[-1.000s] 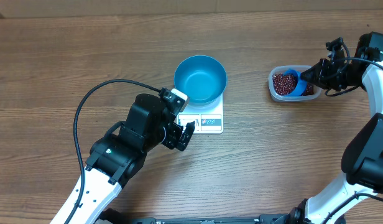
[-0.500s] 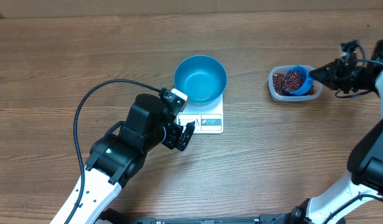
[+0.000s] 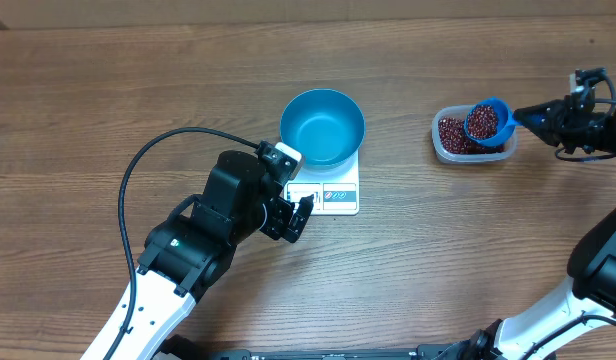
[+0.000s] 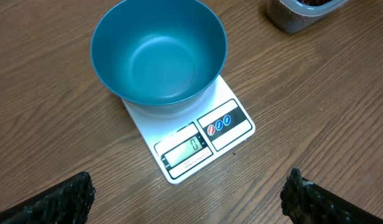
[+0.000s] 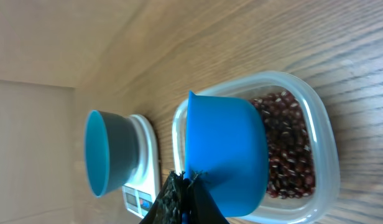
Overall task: Scoop item into bowl and weigh 150g on scale
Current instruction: 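Lift the filled blue cup out of the tub with the right gripper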
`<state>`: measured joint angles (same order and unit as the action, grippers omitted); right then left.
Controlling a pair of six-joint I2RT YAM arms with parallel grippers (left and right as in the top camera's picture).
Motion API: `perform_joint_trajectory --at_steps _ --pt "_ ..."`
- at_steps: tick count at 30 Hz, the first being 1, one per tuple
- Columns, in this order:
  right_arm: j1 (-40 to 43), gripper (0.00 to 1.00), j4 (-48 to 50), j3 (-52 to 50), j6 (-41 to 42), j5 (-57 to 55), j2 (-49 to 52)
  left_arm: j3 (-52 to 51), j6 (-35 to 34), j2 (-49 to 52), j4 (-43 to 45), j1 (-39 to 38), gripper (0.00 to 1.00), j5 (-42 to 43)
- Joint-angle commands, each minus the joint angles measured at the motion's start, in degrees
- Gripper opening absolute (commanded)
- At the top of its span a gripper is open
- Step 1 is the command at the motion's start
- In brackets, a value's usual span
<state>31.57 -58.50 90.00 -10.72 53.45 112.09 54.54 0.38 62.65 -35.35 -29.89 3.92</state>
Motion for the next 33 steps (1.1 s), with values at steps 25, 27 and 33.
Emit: perform_joint_trajectory --at_steps 25,27,33 --pt "-4.6 0.04 -1.2 3.9 3.8 17.8 -7.9 1.1 0.7 -0.1 0.1 0.3 1.0 0.6" --pt "-6.4 0.04 -1.1 4.9 5.1 15.8 -9.0 1.1 0.7 -0.1 0.1 0.3 1.0 0.6" --pt "-14.1 0.04 1.4 6.6 8.0 13.4 -12.4 1.1 0.7 -0.1 0.1 0.3 0.99 0.6"
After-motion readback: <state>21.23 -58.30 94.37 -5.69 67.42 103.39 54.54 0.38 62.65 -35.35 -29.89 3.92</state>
